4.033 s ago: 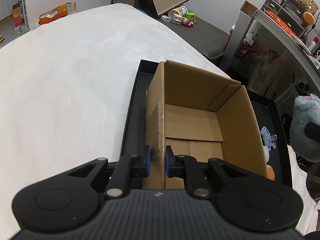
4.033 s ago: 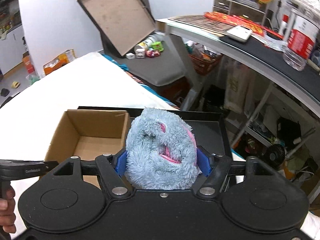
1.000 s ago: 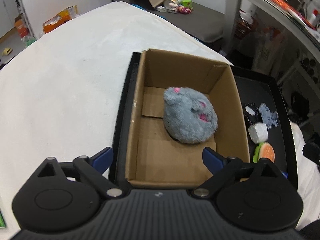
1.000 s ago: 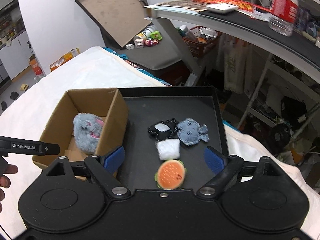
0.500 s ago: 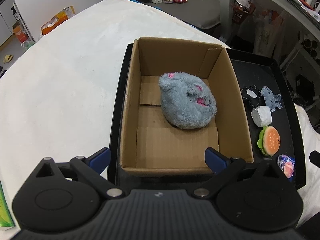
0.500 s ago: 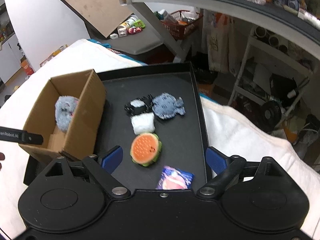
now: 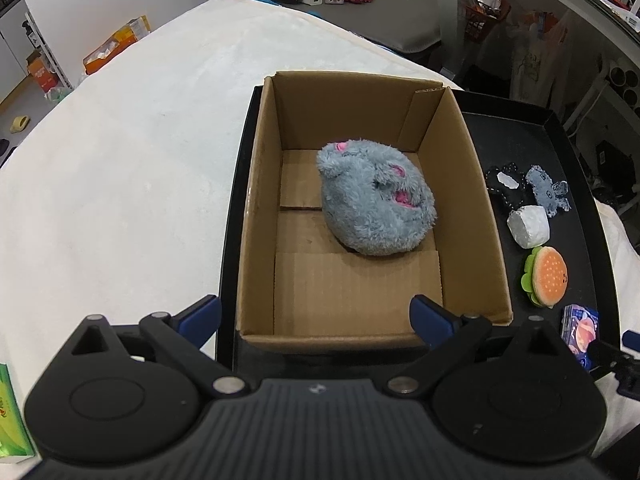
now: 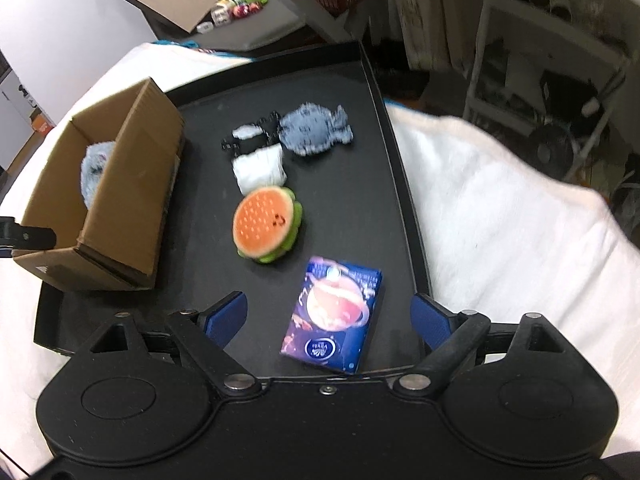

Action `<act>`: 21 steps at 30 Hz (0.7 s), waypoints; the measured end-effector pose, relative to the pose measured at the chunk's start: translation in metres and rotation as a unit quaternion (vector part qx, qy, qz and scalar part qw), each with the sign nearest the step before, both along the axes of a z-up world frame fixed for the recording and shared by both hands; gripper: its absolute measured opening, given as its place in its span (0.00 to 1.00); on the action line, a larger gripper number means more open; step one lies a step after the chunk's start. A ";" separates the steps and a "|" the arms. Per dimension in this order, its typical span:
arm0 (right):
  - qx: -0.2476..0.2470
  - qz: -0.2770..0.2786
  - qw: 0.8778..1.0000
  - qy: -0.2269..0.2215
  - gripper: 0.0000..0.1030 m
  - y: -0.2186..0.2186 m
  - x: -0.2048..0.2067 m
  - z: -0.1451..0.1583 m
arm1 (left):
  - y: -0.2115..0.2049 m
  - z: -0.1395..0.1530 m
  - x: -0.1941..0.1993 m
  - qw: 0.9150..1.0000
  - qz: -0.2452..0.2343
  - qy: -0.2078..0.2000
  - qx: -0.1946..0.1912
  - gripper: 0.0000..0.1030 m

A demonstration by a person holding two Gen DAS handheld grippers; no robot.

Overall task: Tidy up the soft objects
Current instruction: 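Grasp the blue-purple tissue pack with the right gripper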

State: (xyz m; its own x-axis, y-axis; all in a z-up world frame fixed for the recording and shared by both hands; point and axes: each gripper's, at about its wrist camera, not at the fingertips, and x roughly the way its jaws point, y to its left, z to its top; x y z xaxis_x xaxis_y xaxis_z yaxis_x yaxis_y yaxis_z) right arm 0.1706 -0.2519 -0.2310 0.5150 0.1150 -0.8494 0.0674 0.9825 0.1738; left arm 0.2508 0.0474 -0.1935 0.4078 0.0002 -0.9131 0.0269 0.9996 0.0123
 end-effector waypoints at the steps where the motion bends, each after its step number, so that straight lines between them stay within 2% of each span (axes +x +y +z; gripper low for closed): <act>1: 0.002 -0.001 1.000 0.004 0.85 0.000 0.001 -0.003 | 0.000 0.000 0.001 1.000 0.000 -0.001 0.000 0.97; 6: 0.007 -0.003 1.000 0.021 0.85 0.004 0.005 -0.015 | 0.001 -0.001 0.003 1.000 0.003 0.000 -0.003 0.97; 14: -0.013 0.004 0.999 0.051 0.82 0.016 0.013 -0.034 | 0.004 -0.001 0.005 1.000 0.007 0.000 -0.012 0.97; 15: -0.014 0.005 0.998 0.056 0.80 0.017 0.013 -0.036 | 0.004 -0.001 0.005 1.000 0.007 0.000 -0.013 0.97; 17: -0.019 0.007 0.997 0.068 0.68 0.018 0.014 -0.041 | 0.004 0.000 0.005 1.000 0.005 -0.001 -0.013 0.97; 18: -0.029 0.008 0.997 0.067 0.65 0.020 0.013 -0.041 | 0.004 0.000 0.005 1.000 0.004 -0.002 -0.014 0.97; 19: -0.040 0.011 0.997 0.063 0.54 0.022 0.013 -0.040 | 0.004 0.000 0.005 1.000 0.004 -0.002 -0.015 0.97; 21: -0.045 0.015 0.997 0.063 0.54 0.022 0.012 -0.039 | 0.005 0.001 0.005 1.000 0.004 -0.003 -0.017 0.97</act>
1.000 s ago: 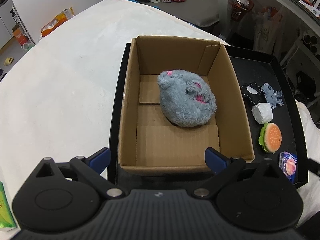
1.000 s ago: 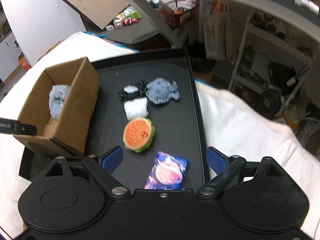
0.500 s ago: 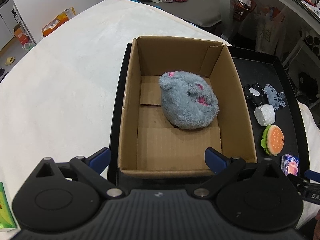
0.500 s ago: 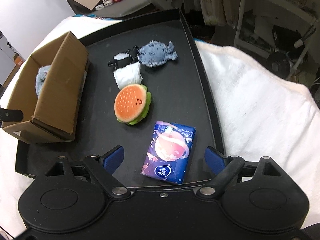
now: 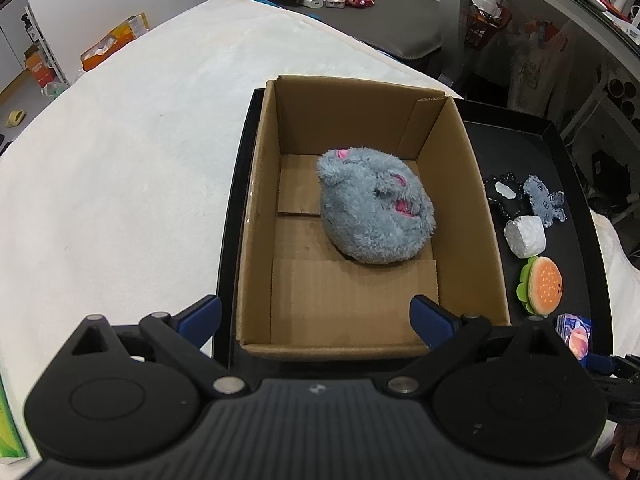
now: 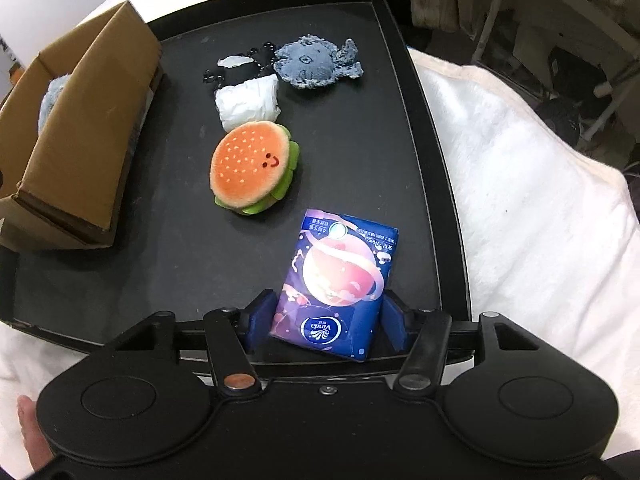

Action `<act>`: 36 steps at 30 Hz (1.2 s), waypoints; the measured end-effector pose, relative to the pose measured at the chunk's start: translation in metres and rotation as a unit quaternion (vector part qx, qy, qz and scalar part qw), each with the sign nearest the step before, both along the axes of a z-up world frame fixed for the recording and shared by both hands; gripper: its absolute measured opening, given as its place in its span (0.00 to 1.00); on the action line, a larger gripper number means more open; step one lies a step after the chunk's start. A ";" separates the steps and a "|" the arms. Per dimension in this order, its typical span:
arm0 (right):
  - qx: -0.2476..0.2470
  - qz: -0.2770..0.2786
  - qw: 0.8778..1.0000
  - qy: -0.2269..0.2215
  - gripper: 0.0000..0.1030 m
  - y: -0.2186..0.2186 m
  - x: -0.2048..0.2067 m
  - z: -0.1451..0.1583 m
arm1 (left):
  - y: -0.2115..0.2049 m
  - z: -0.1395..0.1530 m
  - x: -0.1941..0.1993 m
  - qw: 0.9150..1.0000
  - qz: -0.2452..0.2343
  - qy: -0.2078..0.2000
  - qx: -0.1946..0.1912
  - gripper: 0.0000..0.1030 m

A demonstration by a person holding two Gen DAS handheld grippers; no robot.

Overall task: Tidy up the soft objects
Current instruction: 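Grasp the blue-purple tissue pack with the right gripper, then carry the tissue pack with the right gripper into the cardboard box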

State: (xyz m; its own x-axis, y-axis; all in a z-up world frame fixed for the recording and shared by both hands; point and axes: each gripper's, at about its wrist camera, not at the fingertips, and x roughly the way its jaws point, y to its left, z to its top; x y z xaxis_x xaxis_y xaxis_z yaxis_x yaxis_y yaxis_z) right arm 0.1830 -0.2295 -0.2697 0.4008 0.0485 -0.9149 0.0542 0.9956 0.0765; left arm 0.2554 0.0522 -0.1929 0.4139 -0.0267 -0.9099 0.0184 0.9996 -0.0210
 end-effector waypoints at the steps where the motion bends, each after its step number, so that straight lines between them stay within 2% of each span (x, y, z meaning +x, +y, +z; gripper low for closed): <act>1: 0.006 -0.003 1.000 0.000 0.53 -0.001 0.000 0.001 | 0.000 0.001 0.000 1.000 0.001 -0.001 -0.001 0.97; 19: -0.005 0.004 0.998 -0.068 0.53 0.009 0.010 0.055 | 0.018 0.015 -0.006 0.999 0.009 -0.036 -0.020 0.97; 36: -0.028 0.035 0.992 -0.116 0.53 0.053 0.026 0.090 | 0.043 0.010 -0.003 0.997 0.011 -0.052 -0.052 0.94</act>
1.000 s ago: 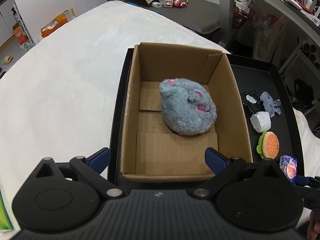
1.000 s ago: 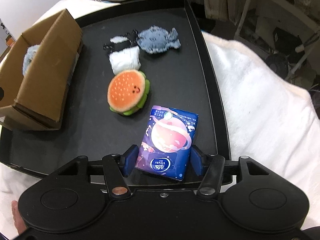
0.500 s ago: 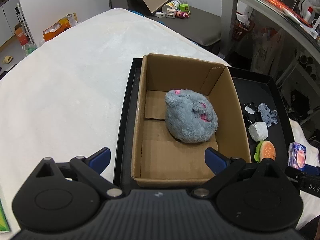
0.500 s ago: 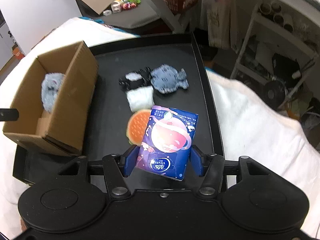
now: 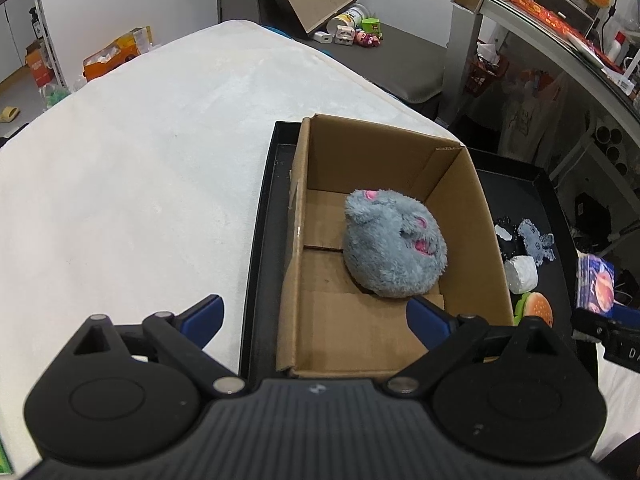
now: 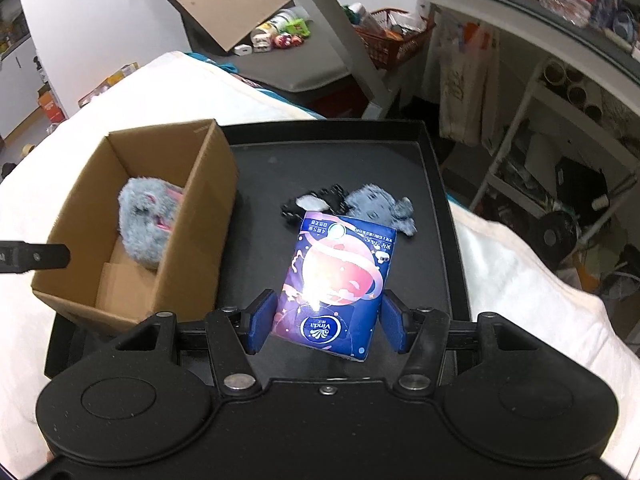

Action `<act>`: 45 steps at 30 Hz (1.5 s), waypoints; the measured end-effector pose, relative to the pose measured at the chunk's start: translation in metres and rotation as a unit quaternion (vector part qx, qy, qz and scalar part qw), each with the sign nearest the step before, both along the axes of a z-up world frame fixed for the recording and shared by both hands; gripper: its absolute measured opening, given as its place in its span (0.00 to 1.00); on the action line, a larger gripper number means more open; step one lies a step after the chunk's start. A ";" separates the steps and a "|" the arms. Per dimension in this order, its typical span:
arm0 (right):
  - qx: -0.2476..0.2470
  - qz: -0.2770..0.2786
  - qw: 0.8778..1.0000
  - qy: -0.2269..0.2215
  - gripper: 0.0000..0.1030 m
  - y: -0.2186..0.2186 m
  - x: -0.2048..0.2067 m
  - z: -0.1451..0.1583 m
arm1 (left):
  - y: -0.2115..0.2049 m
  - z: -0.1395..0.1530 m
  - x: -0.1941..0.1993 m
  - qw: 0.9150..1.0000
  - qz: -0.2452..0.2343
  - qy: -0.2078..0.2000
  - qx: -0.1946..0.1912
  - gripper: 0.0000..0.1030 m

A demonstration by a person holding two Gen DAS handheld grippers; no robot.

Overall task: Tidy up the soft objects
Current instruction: 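Carry the tissue pack with the right gripper into the cardboard box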

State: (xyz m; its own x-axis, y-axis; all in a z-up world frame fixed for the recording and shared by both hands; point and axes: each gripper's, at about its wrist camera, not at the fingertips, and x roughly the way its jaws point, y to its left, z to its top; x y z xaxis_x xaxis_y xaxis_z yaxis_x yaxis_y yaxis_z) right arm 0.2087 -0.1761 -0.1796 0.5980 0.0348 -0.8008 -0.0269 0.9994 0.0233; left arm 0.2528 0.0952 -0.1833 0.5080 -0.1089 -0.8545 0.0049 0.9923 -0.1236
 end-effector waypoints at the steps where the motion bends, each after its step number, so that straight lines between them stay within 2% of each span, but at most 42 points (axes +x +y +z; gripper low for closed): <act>1: -0.001 0.002 1.000 -0.003 0.53 0.003 0.001 0.002 | 0.001 -0.001 0.000 1.000 0.000 -0.002 -0.001 0.94; 5: -0.006 0.013 1.000 -0.016 0.53 0.017 0.010 0.012 | 0.006 -0.003 0.001 1.000 -0.004 -0.008 -0.008 0.94; 12: -0.011 0.034 0.999 -0.031 0.53 0.041 0.024 0.022 | 0.011 -0.008 0.003 0.999 -0.013 -0.019 -0.024 0.84; 13: -0.011 0.036 0.999 -0.033 0.53 0.044 0.026 0.023 | 0.012 -0.008 0.003 0.999 -0.014 -0.021 -0.026 0.82; 15: -0.009 0.041 0.999 -0.035 0.53 0.050 0.030 0.026 | 0.014 -0.010 0.004 0.999 -0.016 -0.024 -0.033 0.71; 22: -0.009 0.061 0.997 -0.049 0.53 0.073 0.041 0.034 | 0.018 -0.014 0.008 0.998 -0.020 -0.022 -0.051 0.57; 27: -0.007 0.078 0.995 -0.056 0.53 0.086 0.050 0.038 | 0.018 -0.016 0.010 0.998 -0.024 -0.021 -0.058 0.44; 33: 0.000 0.089 0.995 -0.054 0.53 0.099 0.060 0.037 | 0.019 -0.020 0.011 0.998 -0.020 -0.017 -0.058 0.30; 38: 0.007 0.105 0.993 -0.053 0.53 0.113 0.067 0.036 | 0.023 -0.021 0.012 0.998 -0.012 -0.015 -0.061 0.24; 45: 0.018 0.126 0.990 -0.052 0.53 0.136 0.076 0.034 | 0.026 -0.023 0.012 0.998 -0.009 -0.012 -0.067 0.23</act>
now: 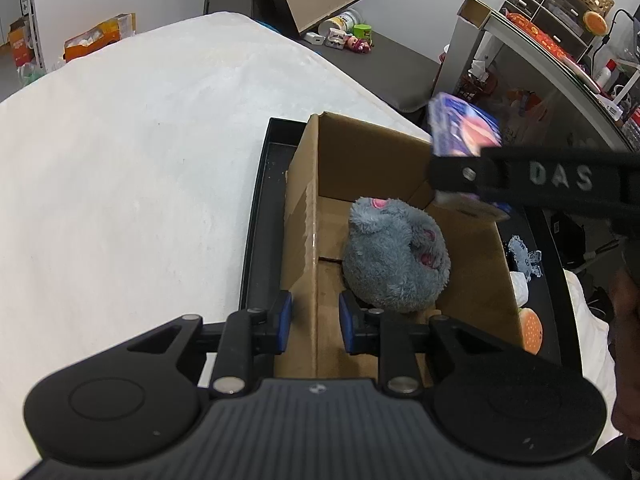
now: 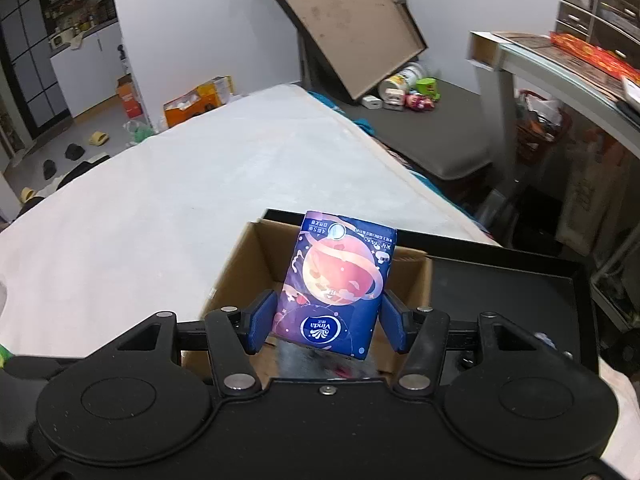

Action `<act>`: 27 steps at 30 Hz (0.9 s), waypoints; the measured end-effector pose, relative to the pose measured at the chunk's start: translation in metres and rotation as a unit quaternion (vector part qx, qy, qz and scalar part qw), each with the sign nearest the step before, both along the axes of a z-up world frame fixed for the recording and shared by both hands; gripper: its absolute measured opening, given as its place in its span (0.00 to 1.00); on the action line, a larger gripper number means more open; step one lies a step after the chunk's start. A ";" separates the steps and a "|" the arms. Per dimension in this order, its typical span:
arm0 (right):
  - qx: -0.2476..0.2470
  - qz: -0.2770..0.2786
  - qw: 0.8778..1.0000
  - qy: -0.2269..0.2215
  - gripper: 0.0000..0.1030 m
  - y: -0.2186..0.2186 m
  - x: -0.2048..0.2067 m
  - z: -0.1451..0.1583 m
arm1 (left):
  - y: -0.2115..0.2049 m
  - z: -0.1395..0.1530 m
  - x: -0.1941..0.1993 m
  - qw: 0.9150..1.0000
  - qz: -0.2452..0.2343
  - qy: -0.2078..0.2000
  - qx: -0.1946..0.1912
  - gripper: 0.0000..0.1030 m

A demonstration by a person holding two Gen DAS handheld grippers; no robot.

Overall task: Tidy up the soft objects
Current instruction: 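Carry the tissue pack with the right gripper into the cardboard box, then release the tissue pack beside the mouse and withdraw the right gripper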

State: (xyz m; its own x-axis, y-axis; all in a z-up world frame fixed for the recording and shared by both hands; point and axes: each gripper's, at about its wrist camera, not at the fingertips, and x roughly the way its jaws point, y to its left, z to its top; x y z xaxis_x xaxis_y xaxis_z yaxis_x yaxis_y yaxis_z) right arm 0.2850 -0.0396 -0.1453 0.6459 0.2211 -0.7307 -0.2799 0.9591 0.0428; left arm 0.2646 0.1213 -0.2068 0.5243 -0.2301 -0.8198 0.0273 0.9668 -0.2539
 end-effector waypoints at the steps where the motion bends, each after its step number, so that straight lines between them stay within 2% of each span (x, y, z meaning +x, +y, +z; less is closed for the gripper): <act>1: 0.003 0.004 1.000 0.001 0.54 0.003 0.001 0.000 | 0.000 0.000 0.000 1.000 0.000 0.000 0.000 0.23; 4: 0.015 0.018 1.000 -0.004 0.56 0.010 0.004 -0.001 | 0.001 0.000 0.000 1.000 0.001 0.000 -0.002 0.23; 8: 0.020 0.022 1.000 0.011 0.58 0.012 0.006 -0.005 | 0.002 -0.003 0.001 1.000 0.003 0.005 -0.006 0.23; 18: 0.019 -0.001 1.000 0.014 0.61 -0.015 -0.010 -0.003 | -0.004 -0.001 0.001 1.000 0.006 0.005 0.005 0.24; 23: 0.019 -0.020 1.000 0.013 0.61 -0.036 -0.021 -0.003 | -0.009 0.002 0.000 1.000 0.008 0.007 0.019 0.29; 27: 0.022 -0.037 0.999 0.013 0.62 -0.056 -0.027 -0.004 | -0.015 0.004 -0.001 0.999 0.010 0.011 0.034 0.42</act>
